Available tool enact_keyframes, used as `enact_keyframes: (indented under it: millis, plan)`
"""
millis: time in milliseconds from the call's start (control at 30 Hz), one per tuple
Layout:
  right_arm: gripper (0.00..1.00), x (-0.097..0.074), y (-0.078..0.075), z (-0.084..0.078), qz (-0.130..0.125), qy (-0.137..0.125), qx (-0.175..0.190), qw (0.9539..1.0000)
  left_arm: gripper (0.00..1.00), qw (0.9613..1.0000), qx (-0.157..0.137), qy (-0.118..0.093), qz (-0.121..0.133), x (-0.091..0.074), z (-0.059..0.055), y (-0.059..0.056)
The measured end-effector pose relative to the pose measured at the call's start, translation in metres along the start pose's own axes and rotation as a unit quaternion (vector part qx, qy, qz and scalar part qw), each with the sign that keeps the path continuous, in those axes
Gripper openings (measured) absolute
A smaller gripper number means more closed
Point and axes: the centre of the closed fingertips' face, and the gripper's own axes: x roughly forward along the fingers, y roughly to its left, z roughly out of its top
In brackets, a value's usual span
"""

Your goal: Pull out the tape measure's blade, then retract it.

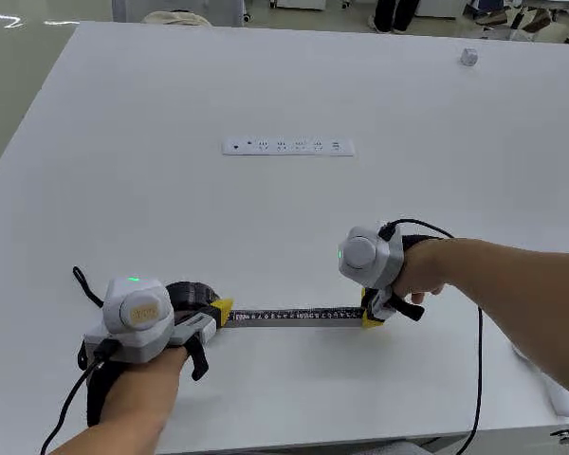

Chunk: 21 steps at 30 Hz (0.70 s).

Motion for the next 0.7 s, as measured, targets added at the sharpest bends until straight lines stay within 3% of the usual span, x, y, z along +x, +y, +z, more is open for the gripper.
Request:
enact_keyframes:
  millis: [167,400,700]
  plan:
    - [0.15,-0.001,0.0,0.0,-0.002,0.001,0.005,1.0,0.85,0.9997,-0.019,0.015,0.006,0.005,-0.007,0.001]
    - [0.15,0.0,-0.002,-0.001,0.001,-0.011,0.028,0.9995,0.72,0.9996,-0.012,0.025,-0.001,0.013,-0.007,-0.005]
    - [0.15,0.0,0.0,0.0,-0.002,0.0,0.019,0.9998,0.62,0.999,-0.015,0.04,-0.009,0.015,-0.013,-0.007]
